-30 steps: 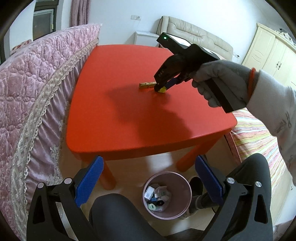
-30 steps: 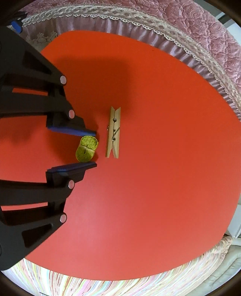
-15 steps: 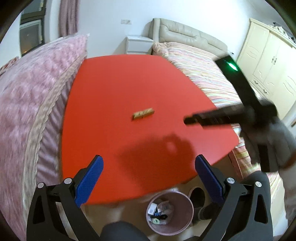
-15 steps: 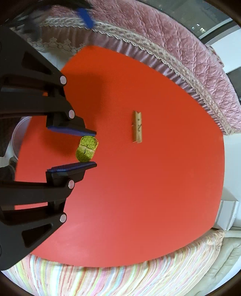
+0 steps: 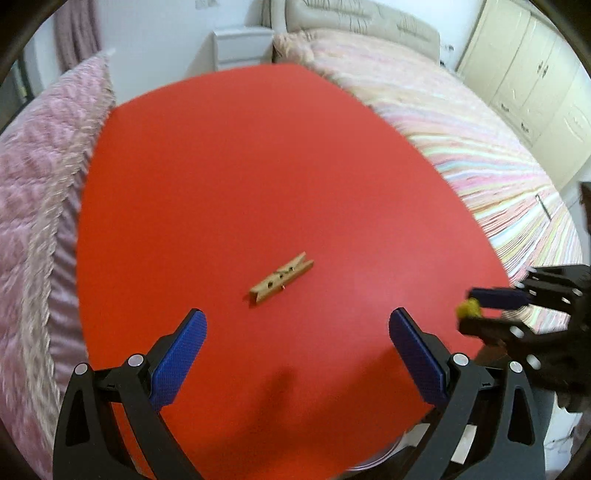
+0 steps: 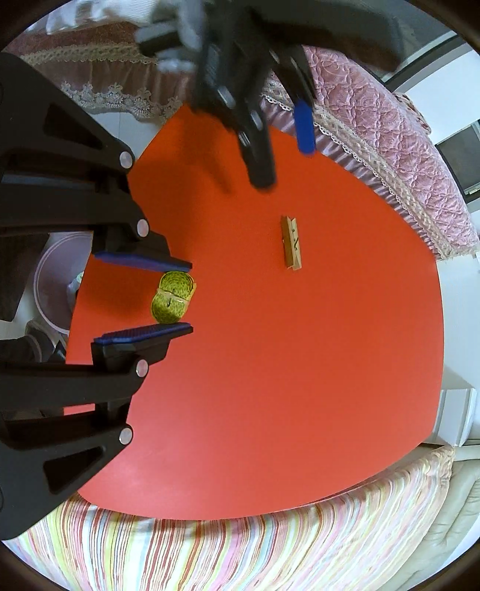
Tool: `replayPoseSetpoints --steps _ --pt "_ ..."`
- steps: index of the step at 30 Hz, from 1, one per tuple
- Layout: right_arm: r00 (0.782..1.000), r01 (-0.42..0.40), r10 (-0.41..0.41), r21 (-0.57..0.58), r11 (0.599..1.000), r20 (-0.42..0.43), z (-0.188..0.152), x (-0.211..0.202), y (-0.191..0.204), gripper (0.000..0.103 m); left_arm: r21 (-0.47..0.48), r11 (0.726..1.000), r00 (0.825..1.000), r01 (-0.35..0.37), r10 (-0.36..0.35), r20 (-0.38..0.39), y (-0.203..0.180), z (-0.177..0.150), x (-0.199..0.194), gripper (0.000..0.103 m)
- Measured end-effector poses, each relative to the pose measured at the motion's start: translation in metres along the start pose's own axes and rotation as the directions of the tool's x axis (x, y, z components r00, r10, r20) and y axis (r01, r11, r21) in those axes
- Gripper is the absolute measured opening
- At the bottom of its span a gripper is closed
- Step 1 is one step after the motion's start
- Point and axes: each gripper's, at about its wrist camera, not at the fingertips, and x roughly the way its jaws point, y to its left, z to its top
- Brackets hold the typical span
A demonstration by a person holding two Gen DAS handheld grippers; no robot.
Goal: Collect trash
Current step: 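Hold the sponge in the right gripper while the left gripper grasps the wooden clothespin, then drop the clothespin and sponge into the pink bin with both grippers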
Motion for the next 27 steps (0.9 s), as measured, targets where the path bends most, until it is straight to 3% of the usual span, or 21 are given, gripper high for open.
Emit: replayPoseSetpoints --steps 6,15,19,27 --pt "1.0 -0.002 0.002 0.01 1.0 -0.001 -0.003 -0.001 -0.003 0.027 0.05 0.998 0.996 -0.039 0.042 -0.079 0.004 0.014 0.04 0.094" --pt "1.0 -0.003 0.003 0.029 1.0 -0.002 -0.004 0.0 -0.011 0.027 0.061 0.997 0.991 -0.052 0.059 -0.121 0.004 0.015 0.068 0.045" --pt "1.0 -0.002 0.002 0.031 1.0 0.001 -0.004 0.001 -0.011 0.027 0.052 0.997 0.992 -0.057 0.062 -0.111 0.006 0.013 0.065 0.012" --pt "1.0 0.001 -0.001 0.024 1.0 0.017 -0.009 0.0 -0.009 0.027 0.017 0.997 0.996 -0.074 0.074 -0.055 0.001 0.001 0.048 0.011"
